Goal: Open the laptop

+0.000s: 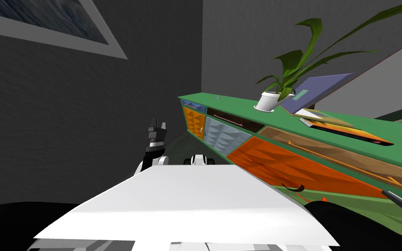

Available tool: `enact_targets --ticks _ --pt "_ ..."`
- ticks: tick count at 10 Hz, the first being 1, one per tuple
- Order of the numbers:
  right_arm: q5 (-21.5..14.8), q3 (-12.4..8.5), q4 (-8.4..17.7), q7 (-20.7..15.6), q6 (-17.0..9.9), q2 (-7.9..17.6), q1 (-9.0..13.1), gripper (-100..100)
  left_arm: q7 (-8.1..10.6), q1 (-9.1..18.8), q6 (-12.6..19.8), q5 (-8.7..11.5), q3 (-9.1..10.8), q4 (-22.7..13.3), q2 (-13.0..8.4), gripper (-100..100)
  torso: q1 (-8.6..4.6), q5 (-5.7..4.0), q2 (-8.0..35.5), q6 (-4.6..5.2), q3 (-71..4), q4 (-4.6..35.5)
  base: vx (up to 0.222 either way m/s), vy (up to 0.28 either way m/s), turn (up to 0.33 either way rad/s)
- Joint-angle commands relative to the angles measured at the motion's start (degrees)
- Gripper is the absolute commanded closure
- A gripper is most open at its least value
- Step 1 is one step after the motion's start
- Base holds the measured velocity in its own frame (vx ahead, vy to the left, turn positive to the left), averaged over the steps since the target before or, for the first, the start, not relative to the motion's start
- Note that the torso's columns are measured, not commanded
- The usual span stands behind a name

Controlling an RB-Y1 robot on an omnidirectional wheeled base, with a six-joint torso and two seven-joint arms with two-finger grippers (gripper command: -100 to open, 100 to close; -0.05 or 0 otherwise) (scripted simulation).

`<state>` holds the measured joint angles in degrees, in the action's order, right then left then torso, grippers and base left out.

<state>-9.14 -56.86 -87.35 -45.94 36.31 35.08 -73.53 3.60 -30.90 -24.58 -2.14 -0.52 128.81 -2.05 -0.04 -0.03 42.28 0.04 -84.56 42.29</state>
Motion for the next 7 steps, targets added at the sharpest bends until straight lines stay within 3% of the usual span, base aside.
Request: enact_targets --ticks 1,2,3,4,5,6,7 --pt "-1.19 -3.13 4.56 -2.9 0.23 2.39 -2.44 -100 0.0 0.01 0.0 0.0 0.0 0.0 0.0 0 0.04 0.03 0.0 -0.07 -0.01 0.0 0.042 -0.001 0.117" --pt "-2.13 -5.51 6.41 -4.99 -0.2 4.88 -4.7 -100 0.0 0.0 0.0 0.0 0.0 0.0 0.0 0 0.05 0.03 0.04 0.01 0.02 0.01 0.062 -0.008 0.232" --pt "-2.13 -5.76 7.61 -4.99 -0.2 4.88 -4.7 -100 0.0 0.01 0.0 0.0 0.0 0.0 0.0 0 0.02 0.03 -0.04 -0.09 -0.04 -0.02 0.054 -0.011 0.117" --pt "-3.07 -8.2 9.73 -7.04 -0.69 7.41 -6.89 -100 0.0 0.0 0.0 0.0 0.0 0.0 0.0 0 0.02 0.01 -0.02 0.0 -0.01 -0.01 0.054 -0.015 0.198" --pt "-3.07 -8.28 10.61 -7.04 -0.69 7.41 -6.89 -100 0.0 0.0 0.0 0.0 0.0 0.0 0.0 0 0.03 0.03 -0.02 -0.08 -0.03 -0.02 0.049 -0.017 0.14" --pt "-3.99 -10.68 12.39 -9.01 -1.23 9.78 -9.02 -100 0.0 0.0 0.0 0.0 0.0 0.0 0.0 0 0.03 0.01 0.02 0.0 0.01 0.01 0.061 -0.02 0.257" --pt "-3.99 -10.68 13.38 -9.01 -1.23 9.99 -9.02 -100 0.0 0.0 0.0 0.0 0.0 0.0 0.0 0 0.04 0.04 -0.03 -0.09 -0.04 -0.02 0.045 -0.028 0.123"
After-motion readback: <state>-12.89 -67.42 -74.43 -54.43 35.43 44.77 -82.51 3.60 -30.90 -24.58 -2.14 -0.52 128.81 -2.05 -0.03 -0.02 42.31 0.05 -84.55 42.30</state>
